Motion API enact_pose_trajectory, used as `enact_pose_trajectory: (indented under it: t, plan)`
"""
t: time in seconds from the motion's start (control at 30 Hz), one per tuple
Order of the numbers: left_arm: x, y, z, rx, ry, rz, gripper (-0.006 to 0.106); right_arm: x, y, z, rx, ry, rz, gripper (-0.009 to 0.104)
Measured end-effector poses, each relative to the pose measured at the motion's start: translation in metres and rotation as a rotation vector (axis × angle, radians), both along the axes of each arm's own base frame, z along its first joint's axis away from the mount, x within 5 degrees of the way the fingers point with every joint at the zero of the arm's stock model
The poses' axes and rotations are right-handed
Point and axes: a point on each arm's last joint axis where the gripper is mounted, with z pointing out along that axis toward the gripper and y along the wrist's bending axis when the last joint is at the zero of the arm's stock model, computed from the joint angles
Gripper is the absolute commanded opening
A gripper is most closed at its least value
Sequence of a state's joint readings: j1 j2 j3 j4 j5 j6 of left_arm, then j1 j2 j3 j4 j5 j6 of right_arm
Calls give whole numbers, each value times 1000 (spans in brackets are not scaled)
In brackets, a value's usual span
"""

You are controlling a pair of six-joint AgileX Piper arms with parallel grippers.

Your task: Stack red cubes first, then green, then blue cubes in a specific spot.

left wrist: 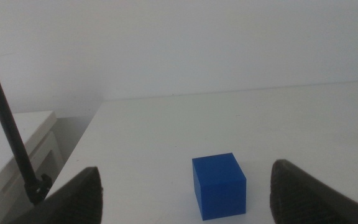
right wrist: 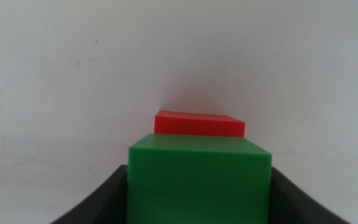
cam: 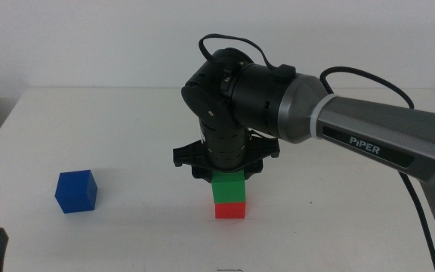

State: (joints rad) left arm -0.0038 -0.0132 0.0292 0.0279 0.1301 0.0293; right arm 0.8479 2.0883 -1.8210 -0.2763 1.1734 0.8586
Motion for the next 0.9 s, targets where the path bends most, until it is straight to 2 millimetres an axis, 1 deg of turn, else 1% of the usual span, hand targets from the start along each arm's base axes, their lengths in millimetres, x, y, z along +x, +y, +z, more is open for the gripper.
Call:
enact_pose_trajectory:
  t: [0.17, 0.9]
  plan:
    - [0, 0, 0, 0, 0, 0, 91, 2, 0, -5, -8, 6, -3, -1]
    - [0, 0, 0, 0, 0, 0, 91, 8, -1, -6, -18, -39, 1, -1]
